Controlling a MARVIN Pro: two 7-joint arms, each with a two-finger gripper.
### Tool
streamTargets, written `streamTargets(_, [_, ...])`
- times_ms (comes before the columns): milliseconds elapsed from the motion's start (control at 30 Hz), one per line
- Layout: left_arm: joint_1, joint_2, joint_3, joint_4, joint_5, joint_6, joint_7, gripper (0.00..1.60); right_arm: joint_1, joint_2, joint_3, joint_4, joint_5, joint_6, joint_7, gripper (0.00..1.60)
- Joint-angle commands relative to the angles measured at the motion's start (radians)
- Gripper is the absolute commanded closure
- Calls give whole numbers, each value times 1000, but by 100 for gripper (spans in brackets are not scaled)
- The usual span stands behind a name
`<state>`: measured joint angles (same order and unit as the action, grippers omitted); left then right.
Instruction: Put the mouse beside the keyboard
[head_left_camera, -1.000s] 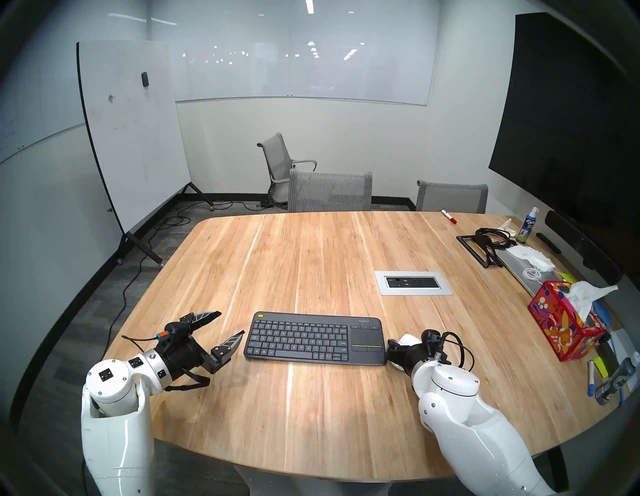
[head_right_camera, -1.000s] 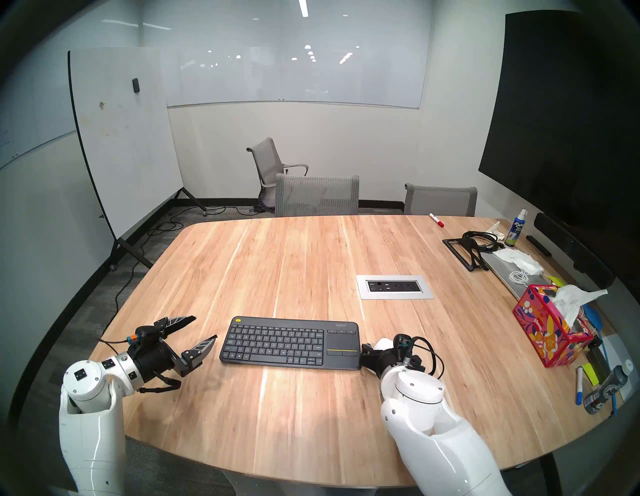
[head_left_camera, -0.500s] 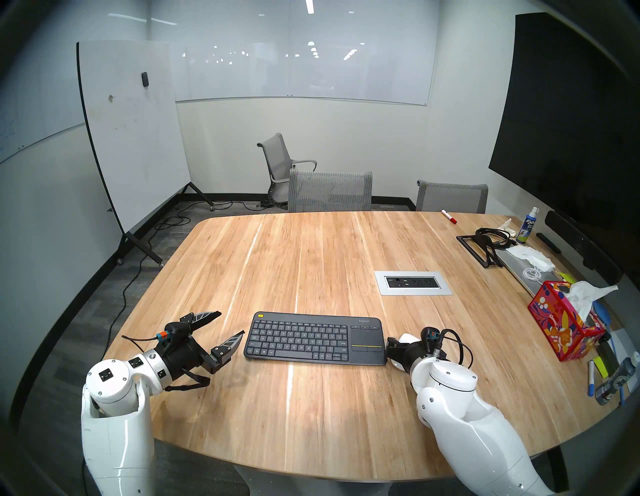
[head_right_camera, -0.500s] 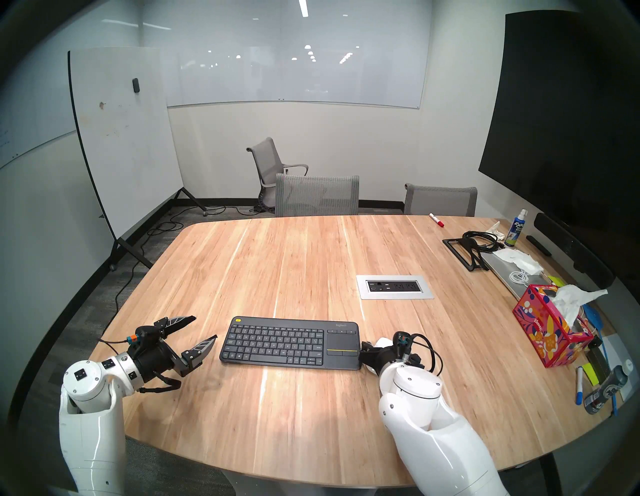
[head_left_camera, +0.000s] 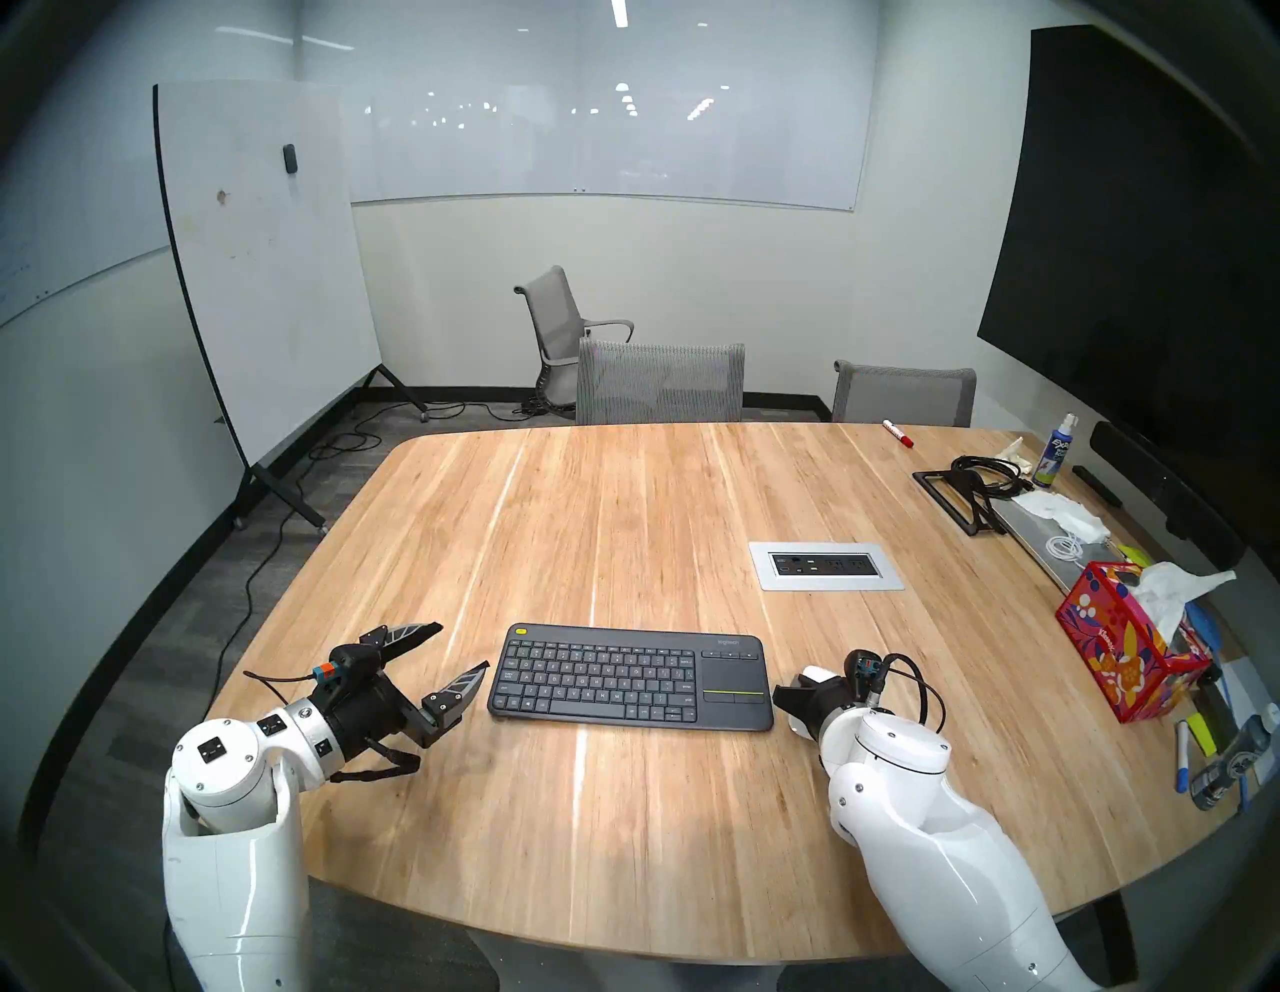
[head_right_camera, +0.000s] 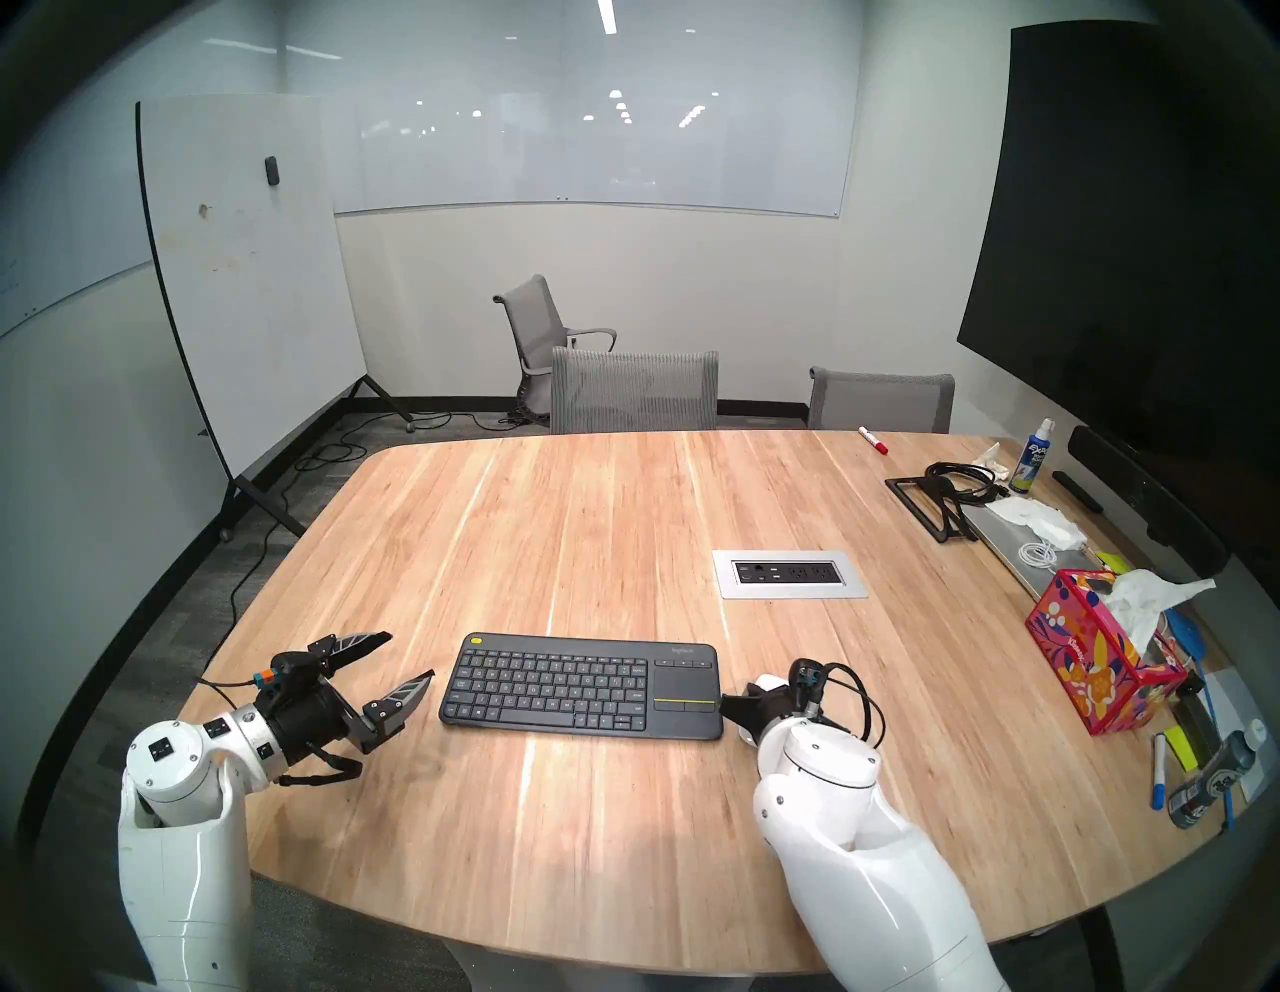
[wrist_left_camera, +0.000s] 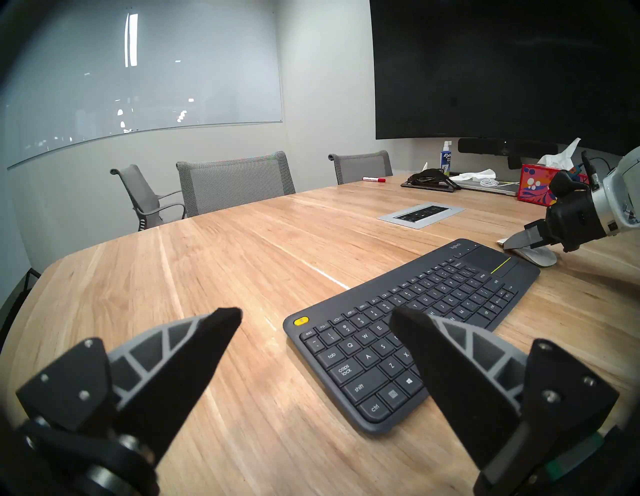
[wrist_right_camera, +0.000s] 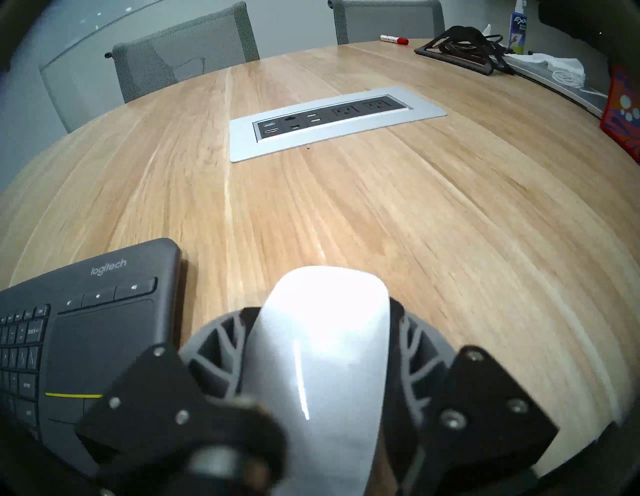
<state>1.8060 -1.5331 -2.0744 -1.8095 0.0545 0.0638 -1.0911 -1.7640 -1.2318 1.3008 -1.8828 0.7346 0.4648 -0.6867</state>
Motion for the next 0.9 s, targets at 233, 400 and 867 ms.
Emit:
streamTargets(233, [1, 0, -2, -21, 0, 2, 1, 0, -49, 40, -20, -66, 7, 13, 51, 160])
streamTargets(400, [1, 0, -2, -21, 0, 2, 0, 0, -95, 81, -14, -103, 1, 8, 78, 160])
streamTargets(867, [1, 0, -2, -21, 0, 1, 0, 0, -185, 203, 67, -152, 15, -16, 211, 160])
